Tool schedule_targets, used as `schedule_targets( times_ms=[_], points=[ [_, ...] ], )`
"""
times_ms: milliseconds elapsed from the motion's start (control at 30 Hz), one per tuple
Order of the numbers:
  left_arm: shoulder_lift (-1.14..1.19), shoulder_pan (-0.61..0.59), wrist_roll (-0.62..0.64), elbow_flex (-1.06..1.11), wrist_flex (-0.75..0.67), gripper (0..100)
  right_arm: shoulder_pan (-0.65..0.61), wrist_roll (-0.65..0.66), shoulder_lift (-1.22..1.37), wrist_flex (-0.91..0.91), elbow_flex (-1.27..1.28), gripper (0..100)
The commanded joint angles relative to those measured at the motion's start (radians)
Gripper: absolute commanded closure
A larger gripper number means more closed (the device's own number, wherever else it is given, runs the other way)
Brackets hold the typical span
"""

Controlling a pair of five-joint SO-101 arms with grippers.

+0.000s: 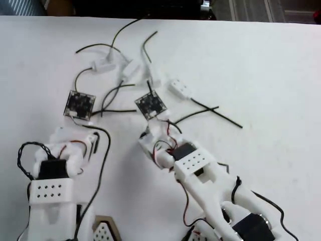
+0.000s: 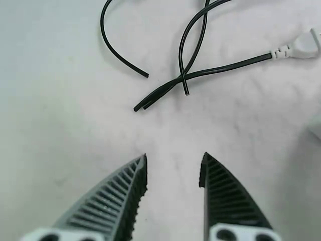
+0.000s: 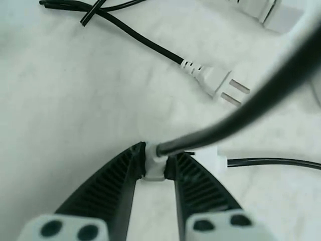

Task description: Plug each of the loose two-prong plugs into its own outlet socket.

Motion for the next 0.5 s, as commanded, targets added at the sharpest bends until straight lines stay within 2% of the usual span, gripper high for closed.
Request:
schedule_targets(
  times_ms=[0, 167, 467],
  points=[
    [-0.022, -0.010, 0.005, -0.003, -0.014, 82, -0.010, 0.012, 0.002, 0.019, 0.034, 98.1],
    [-0.022, -0.010, 0.005, -0.003, -0.014, 82, -0.012, 0.060, 0.002, 0.076, 0.034, 98.1],
    [-0.022, -0.008, 0.005, -0.002, -0.015, 82, 0.007, 0.068, -0.001, 0.140, 0.026, 98.1]
  ],
)
